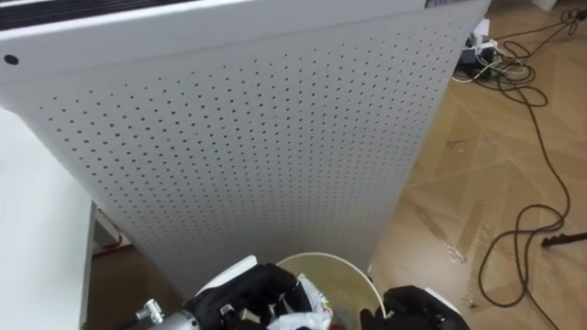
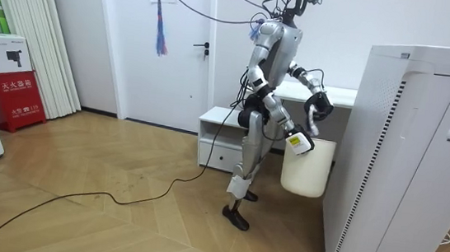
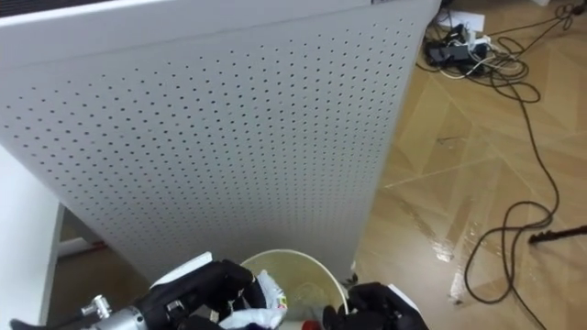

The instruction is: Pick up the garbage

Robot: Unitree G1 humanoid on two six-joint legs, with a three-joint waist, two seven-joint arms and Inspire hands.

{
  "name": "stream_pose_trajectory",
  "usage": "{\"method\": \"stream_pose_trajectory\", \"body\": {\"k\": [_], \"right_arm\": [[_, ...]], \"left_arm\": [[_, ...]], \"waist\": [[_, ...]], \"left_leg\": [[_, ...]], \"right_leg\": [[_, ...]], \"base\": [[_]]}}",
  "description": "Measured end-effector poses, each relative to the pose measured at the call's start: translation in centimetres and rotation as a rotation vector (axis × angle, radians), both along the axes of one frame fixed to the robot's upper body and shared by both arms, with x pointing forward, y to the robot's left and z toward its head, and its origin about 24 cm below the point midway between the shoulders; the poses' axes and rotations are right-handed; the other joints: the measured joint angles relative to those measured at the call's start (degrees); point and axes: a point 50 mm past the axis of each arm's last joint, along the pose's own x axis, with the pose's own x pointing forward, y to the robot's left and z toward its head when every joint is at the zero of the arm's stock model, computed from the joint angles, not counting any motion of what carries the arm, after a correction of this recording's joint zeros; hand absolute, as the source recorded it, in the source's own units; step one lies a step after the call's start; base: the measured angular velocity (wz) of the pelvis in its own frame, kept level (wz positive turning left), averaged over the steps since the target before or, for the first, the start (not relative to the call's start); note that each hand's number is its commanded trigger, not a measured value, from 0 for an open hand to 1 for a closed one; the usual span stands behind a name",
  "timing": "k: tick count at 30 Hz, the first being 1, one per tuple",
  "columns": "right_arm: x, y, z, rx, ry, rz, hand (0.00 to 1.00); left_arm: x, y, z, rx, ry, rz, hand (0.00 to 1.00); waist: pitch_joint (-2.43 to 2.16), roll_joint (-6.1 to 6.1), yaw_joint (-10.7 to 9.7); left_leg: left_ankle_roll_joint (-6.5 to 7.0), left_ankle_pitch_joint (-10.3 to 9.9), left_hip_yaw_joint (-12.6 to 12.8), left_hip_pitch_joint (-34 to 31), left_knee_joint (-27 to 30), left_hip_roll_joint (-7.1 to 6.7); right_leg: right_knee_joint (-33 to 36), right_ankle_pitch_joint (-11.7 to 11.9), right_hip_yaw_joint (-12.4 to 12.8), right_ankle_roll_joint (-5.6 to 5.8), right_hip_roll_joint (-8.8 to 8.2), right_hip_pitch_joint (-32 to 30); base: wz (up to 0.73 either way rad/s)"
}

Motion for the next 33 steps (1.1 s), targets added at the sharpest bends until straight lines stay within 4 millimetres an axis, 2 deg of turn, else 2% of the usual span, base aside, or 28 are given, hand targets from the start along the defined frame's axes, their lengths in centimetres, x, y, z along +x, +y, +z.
{"method": "stream_pose_trajectory", "body": {"k": [13, 19, 20, 21, 22, 23, 24, 25, 27, 29, 33], "right_arm": [[-0.2, 0.5, -0.4, 0.004, 0.024, 0.030, 1.00], [-0.2, 0.8, -0.3, 0.032, 0.020, 0.029, 1.00], [-0.1, 0.8, -0.3, 0.032, 0.017, 0.029, 1.00], [-0.2, 1.0, -0.3, 0.036, 0.019, 0.029, 1.00], [-0.2, 1.1, -0.5, 0.039, 0.023, 0.027, 1.00], [-0.3, 0.5, -0.5, 0.031, 0.026, 0.008, 1.00], [-0.2, -0.4, -0.4, 0.018, 0.025, -0.021, 1.00], [-0.4, -0.5, -0.5, 0.018, 0.033, -0.027, 1.00], [-0.5, -0.3, -0.7, 0.019, 0.040, -0.018, 1.00], [-0.9, -0.3, -0.9, 0.026, 0.049, -0.017, 1.00], [-1.1, 0.1, -1.0, 0.047, 0.053, -0.021, 1.00]], "left_arm": [[-0.4, -0.7, -0.5, 0.011, 0.053, -0.064, 0.00], [-0.7, -0.8, -0.7, 0.005, 0.073, -0.082, 0.00], [-0.7, -0.8, -0.8, 0.004, 0.075, -0.081, 0.00], [-0.6, -0.8, -0.8, 0.004, 0.075, -0.078, 0.00], [-0.5, -0.9, -0.9, 0.003, 0.077, -0.077, 0.00], [-0.5, -1.1, -0.9, 0.000, 0.075, -0.086, 0.00], [-0.4, -1.3, -0.6, -0.004, 0.066, -0.098, 0.00], [-0.4, -1.3, -0.7, -0.003, 0.070, -0.097, 0.00], [-0.7, -1.0, -1.0, 0.019, 0.085, -0.096, 0.00], [-1.0, -0.6, -1.3, 0.034, 0.098, -0.085, 0.00], [-1.2, -0.5, -1.6, 0.043, 0.099, -0.066, 0.00]], "waist": [[-0.04, 0.08, 0.1], [-0.16, 0.47, 0.0], [-0.19, 0.49, 0.0], [0.30, -0.47, -0.2], [0.71, -1.39, -0.3], [0.04, -1.24, -1.1], [-0.29, -0.66, -1.3], [-0.59, -1.07, -0.4], [-0.52, -1.08, 0.7], [-0.47, -1.02, 0.6], [-0.45, -0.82, 0.0]], "left_leg": [[0.00, 0.0, 0.2, 1.3, -0.1, 0.02], [-0.02, 0.0, 0.6, 2.4, 0.1, -0.04], [-0.06, 0.0, 0.9, 2.1, 1.1, -0.12], [-0.86, -0.2, 2.8, -1.7, 9.0, -0.43], [-1.79, -1.0, 4.0, -4.4, 12.9, -0.60], [-2.63, 0.1, 3.1, -8.3, 6.2, -0.46], [0.50, 6.1, 4.7, -10.9, 3.4, 1.36], [0.65, 6.2, 5.3, -10.6, 3.0, 1.09], [0.66, 6.2, 5.1, -9.4, 3.0, 0.61], [0.65, 6.1, 4.6, -8.1, 2.9, 0.02], [0.31, 6.2, 4.5, -7.3, 1.9, 0.04]], "right_leg": [[0.0, 0.0, 0.0, 0.00, 0.12, 0.8], [0.0, 0.0, 0.8, -0.01, 0.14, 1.7], [-0.1, 0.0, 1.3, -0.05, -0.36, 2.0], [-0.8, 0.1, 4.5, -0.11, -2.12, 3.0], [-1.4, 0.1, 7.9, -0.08, -3.33, 3.7], [-1.3, 0.1, 9.8, 0.36, -4.14, 3.3], [0.4, -1.6, 8.9, 2.76, -4.11, 1.9], [0.7, -2.0, 8.5, 3.23, -4.61, 1.5], [0.6, -1.9, 4.0, 3.08, -4.77, 2.4], [-0.3, -1.9, 2.6, 3.03, -5.06, 4.4], [-1.0, -2.7, 1.0, 3.00, -4.88, 5.4]], "base": [[-0.04], [-0.03], [0.16], [0.29], [0.59], [0.71], [0.53], [0.19], [-0.09], [-0.05], [-0.06]]}}
